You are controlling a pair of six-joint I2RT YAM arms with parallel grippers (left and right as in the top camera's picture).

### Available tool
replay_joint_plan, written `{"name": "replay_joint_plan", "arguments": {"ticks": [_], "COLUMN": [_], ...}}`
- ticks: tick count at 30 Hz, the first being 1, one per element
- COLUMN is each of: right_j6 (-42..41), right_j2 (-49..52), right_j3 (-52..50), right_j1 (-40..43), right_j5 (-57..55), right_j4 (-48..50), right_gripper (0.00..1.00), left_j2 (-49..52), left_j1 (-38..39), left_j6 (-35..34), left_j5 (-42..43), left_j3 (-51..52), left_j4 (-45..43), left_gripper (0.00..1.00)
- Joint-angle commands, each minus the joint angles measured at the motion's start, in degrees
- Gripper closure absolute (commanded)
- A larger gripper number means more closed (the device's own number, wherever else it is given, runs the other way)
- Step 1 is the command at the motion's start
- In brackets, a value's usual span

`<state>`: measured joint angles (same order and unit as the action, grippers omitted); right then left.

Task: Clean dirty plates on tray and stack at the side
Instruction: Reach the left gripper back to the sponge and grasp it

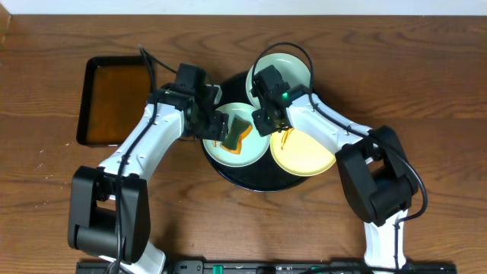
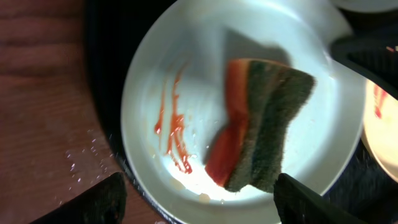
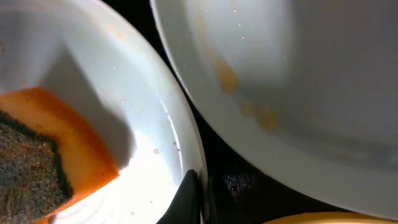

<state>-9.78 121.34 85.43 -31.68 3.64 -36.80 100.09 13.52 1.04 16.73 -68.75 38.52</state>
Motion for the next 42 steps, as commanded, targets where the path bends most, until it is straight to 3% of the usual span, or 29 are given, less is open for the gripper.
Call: {"name": "replay_joint_plan", "arguments": {"ticks": [1, 2, 4, 11, 20, 26, 35, 42], "right_j6": [1.92, 1.90, 1.64, -0.09, -9.94, -14.27, -15.06, -16.13], "right_j2": [0.42, 0.39, 0.37, 0.39, 0.50, 0.57, 0.57, 0.72], "right_j3": [0.52, 0.98, 3.13, 8.26, 7.85, 7.10, 3.26, 1.92], "right_j1": [0.61, 0.76, 1.03, 0.90, 0.94, 0.48, 0.09, 0.09], "right_j5": [6.16, 6.32, 6.34, 6.32, 3.93, 0.68, 0.92, 0.90], "right_j4": [-1.70, -2.54, -5.99, -13.38, -15.72, -15.39, -10.12, -8.70], "right_gripper": [0.81, 0.74, 0.70, 0.64, 0.72, 0.72, 0.75, 0.85], "left_j2": [-0.13, -0.13, -0.13, -0.13, -0.13, -0.13, -0.13, -0.13], "left_j1": [0.07, 0.07, 0.07, 0.33, 1.84, 1.84, 1.84, 1.84], "left_j6": [6.71, 6.80, 6.84, 6.69, 6.69, 6.67, 6.67, 6.64], "left_j5": [6.27, 6.43, 6.43, 7.30, 7.26, 7.26, 7.26, 7.26], "left_j3": [0.17, 0.17, 0.17, 0.17, 0.17, 0.17, 0.17, 0.17], "left_j4": [-0.28, -0.50, -0.76, -0.52, -0.52, -0.50, -0.46, -0.39], "left_gripper": [0.25, 0.25, 0.26, 0.26, 0.27, 0.27, 0.27, 0.27]}}
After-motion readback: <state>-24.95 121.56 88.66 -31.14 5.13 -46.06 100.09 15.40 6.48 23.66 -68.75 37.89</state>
